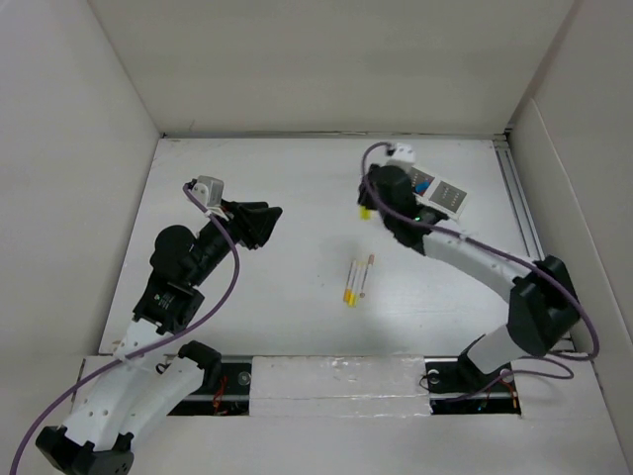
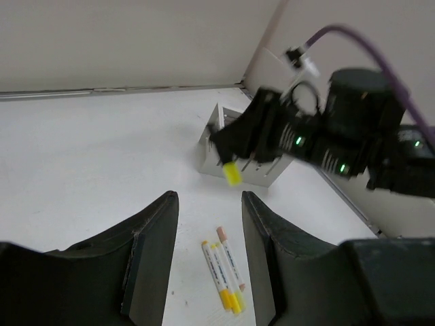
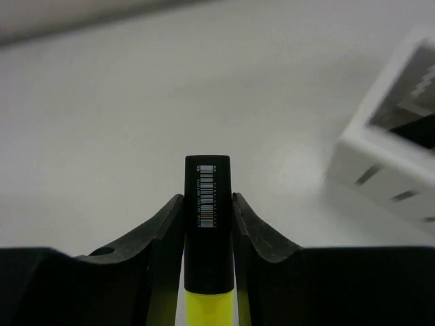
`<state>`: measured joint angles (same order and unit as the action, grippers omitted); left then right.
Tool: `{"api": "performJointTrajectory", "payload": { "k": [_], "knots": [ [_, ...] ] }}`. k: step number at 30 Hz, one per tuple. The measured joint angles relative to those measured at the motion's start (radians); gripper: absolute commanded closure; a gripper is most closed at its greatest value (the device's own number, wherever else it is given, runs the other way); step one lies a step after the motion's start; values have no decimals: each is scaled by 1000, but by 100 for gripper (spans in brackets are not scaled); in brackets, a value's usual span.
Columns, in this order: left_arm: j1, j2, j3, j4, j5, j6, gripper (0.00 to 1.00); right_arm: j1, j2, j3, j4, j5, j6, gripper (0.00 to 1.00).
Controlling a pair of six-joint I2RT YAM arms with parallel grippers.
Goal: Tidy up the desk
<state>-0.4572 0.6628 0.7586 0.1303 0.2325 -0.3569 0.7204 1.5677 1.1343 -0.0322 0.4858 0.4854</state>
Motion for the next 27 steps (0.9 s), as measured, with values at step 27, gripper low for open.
{"api": "performJointTrajectory", "payload": {
  "k": [27],
  "knots": [
    [0, -4, 0, 0, 1, 0, 61, -446, 159, 106, 152, 112, -106, 95]
  ]
}}
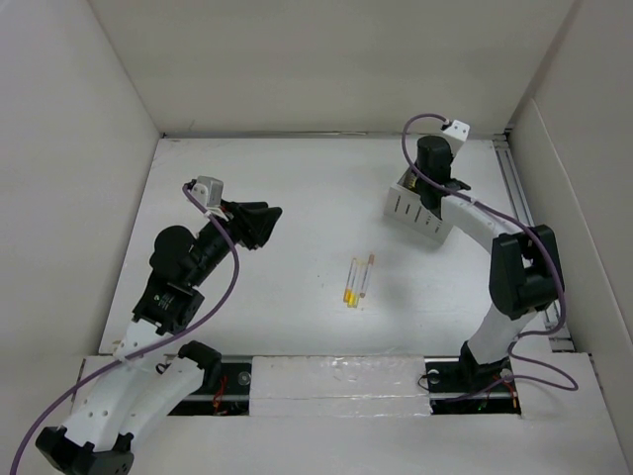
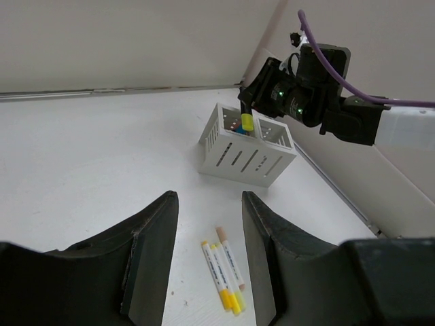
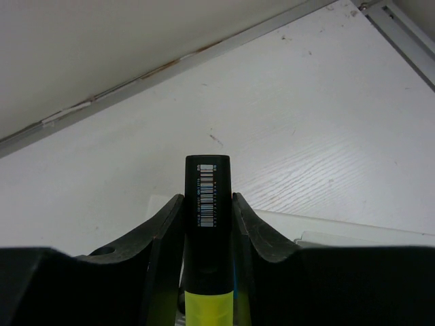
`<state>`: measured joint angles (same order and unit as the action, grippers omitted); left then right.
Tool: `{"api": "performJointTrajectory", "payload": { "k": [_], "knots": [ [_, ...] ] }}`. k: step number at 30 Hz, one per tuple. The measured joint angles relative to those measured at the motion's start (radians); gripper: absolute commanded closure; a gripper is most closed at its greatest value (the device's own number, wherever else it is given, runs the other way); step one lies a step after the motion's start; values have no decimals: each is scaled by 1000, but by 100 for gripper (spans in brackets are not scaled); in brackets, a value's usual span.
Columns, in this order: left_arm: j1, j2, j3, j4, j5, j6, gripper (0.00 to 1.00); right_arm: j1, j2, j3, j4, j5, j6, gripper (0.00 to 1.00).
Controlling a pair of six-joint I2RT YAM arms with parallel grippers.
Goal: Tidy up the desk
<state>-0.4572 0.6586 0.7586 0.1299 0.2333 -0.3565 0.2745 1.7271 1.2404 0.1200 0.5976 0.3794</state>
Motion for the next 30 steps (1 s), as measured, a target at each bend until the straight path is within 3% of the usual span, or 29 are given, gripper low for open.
{"api": "performJointTrajectory", "payload": {
  "k": [9, 15, 19, 23, 30],
  "knots": [
    [0, 19, 0, 0, -1, 0, 61, 10, 75, 21, 30, 79, -26, 95],
    [0, 37, 0, -1, -2, 0, 61, 86, 87, 23, 35, 170, -46, 92],
    [0, 39, 0, 0, -2, 1, 61, 131, 78, -3, 63, 201, -51, 79],
    [0, 37, 0, 0, -3, 1, 61, 160, 47, -46, 69, 226, -47, 59],
    [0, 37, 0, 0, -2, 1, 61, 203, -77, -107, 52, 244, -40, 51]
  ]
}}
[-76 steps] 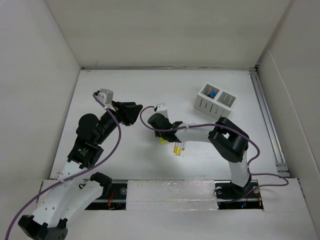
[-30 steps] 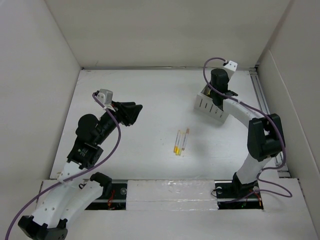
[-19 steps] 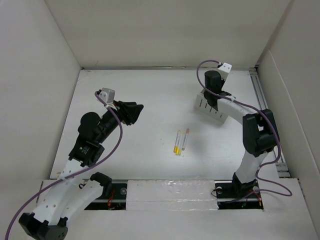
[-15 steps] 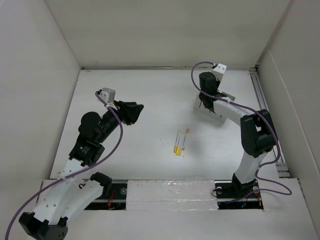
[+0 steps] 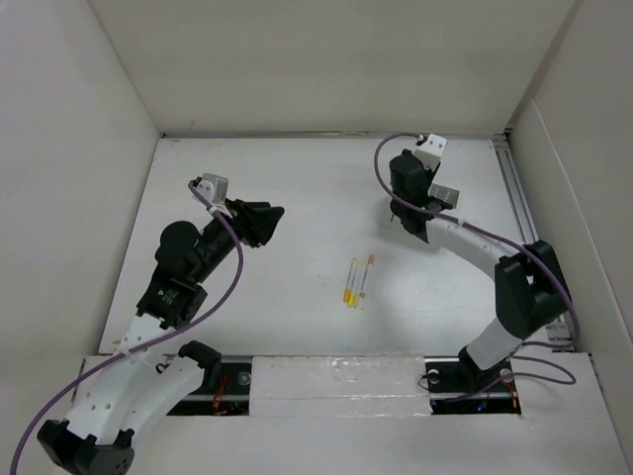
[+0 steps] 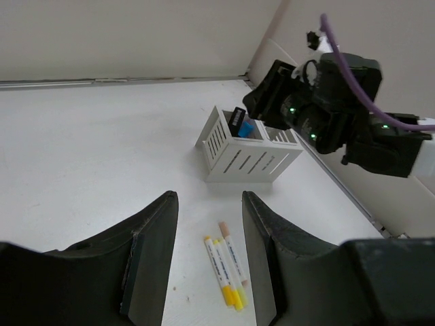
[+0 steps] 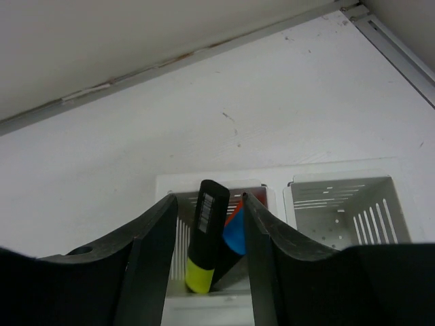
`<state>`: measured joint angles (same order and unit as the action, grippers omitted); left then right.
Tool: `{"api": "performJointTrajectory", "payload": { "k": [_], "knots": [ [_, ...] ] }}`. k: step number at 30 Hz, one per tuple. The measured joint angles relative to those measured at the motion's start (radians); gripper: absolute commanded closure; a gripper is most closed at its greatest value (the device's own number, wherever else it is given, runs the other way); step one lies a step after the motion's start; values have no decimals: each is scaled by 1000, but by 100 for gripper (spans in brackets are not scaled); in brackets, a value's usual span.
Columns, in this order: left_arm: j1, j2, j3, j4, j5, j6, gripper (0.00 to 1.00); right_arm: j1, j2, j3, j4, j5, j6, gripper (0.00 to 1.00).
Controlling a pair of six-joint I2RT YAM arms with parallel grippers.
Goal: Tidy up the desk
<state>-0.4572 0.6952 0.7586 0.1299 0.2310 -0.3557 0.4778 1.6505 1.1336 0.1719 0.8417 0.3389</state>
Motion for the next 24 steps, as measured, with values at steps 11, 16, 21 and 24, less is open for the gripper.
{"api": "performJointTrajectory", "payload": {
  "k": [11, 16, 21, 24],
  "knots": [
    [0, -2, 0, 0, 0, 0, 61, 114, -291, -179, -39, -172, 90, 100],
    [0, -3, 0, 0, -2, 0, 61, 197, -303, -290, -129, -361, 156, 83],
    [0, -2, 0, 0, -1, 0, 61, 267, -303, -397, -226, -462, 221, 54],
    [0, 2, 0, 0, 0, 0, 61, 275, -296, -444, -272, -484, 266, 52]
  ]
}}
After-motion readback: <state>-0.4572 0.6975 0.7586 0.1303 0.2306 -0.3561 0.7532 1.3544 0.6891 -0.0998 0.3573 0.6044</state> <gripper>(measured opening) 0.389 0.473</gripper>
